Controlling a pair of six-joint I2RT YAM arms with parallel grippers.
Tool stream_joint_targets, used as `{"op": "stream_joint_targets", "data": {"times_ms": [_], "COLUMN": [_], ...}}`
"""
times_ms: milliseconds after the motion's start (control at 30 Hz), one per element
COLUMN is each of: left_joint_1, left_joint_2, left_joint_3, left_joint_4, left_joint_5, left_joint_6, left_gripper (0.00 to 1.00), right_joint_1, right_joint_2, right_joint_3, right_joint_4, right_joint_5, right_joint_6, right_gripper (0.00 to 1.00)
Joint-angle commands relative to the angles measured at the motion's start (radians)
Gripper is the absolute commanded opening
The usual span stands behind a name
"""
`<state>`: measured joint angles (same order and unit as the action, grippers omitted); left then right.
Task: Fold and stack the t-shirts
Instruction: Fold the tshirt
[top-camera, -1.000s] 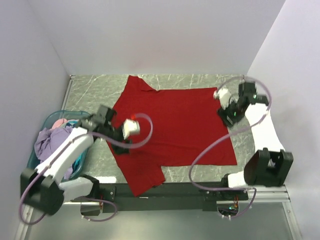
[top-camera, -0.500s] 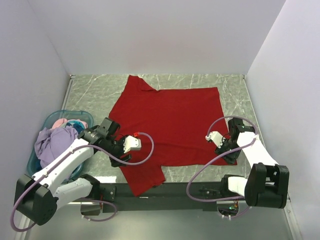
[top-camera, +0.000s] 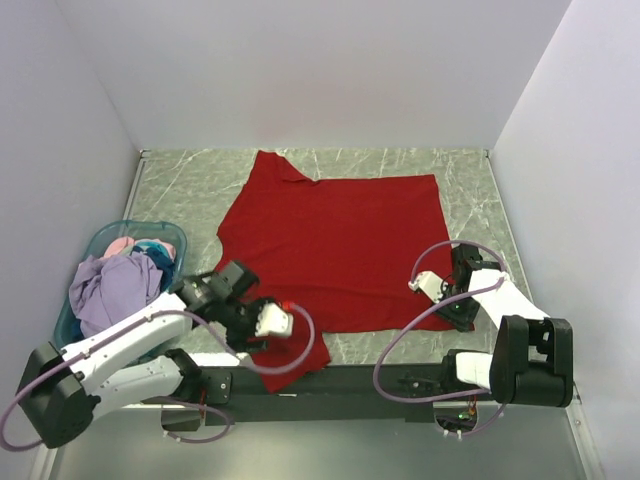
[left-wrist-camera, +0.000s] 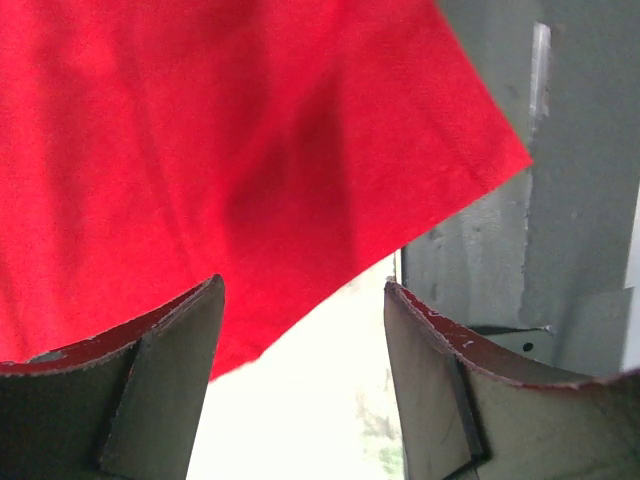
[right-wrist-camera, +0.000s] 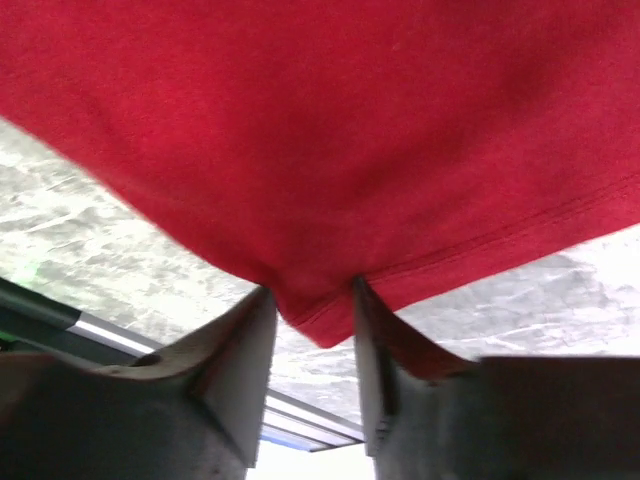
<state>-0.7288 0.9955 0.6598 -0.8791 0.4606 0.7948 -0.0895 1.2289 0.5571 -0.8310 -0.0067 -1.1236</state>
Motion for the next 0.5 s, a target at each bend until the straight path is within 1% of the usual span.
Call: {"op": "stream_joint_targets", "data": {"times_ms": [0,33,100,133,200,233,333,467], "left_joint_1": [-0.124,-0.147,-0.204,-0.219,-0.26,-0.274,-0.346,-0.395], "left_joint_2": [-0.021,-0.015,0.008,0.018,0.046,0.054,0.089,0.12], "left_joint_3": [-0.051,-0.063,-0.086,-0.091,-0.1,-0.103,-0.127,-0.16], "left_joint_4": [0.103,0.117,0.161,0.173,0.204,0.212,0.229,0.232], "left_joint_5": [-0.112,-0.129,-0.169,-0.177,-0.188,-0.192,-0.22,-0.252], "left_joint_6": [-0.006,-0.002,-0.003,-0.006,-0.015,-0.017,-0.02,-0.014], "left_gripper": [0.7,0.71,0.71,0.71,0.71,0.7,0.68,0.62], "right_joint_1": [0.004,0.002,0.004,0.004,0.004,0.004,0.004,0.004], "right_joint_2": [0.027,0.027,0.024,0.026,0.026,0.024,0.017,0.004], "right_joint_3": [-0.02,-0.02,-0.017,-0.016,-0.01,-0.008,0.003,0.026], "right_joint_4": [0.108,0.11,0.116,0.116,0.113,0.107,0.09,0.056], "right_joint_5": [0.004,0.004,0.026,0.027,0.027,0.025,0.02,0.01], "right_joint_6": [0.002,0.004,0.01,0.01,0.013,0.012,0.01,0.013], "right_gripper": [0.38,0.31,0.22,0.14,0.06,0.0,0.0,0.0]}}
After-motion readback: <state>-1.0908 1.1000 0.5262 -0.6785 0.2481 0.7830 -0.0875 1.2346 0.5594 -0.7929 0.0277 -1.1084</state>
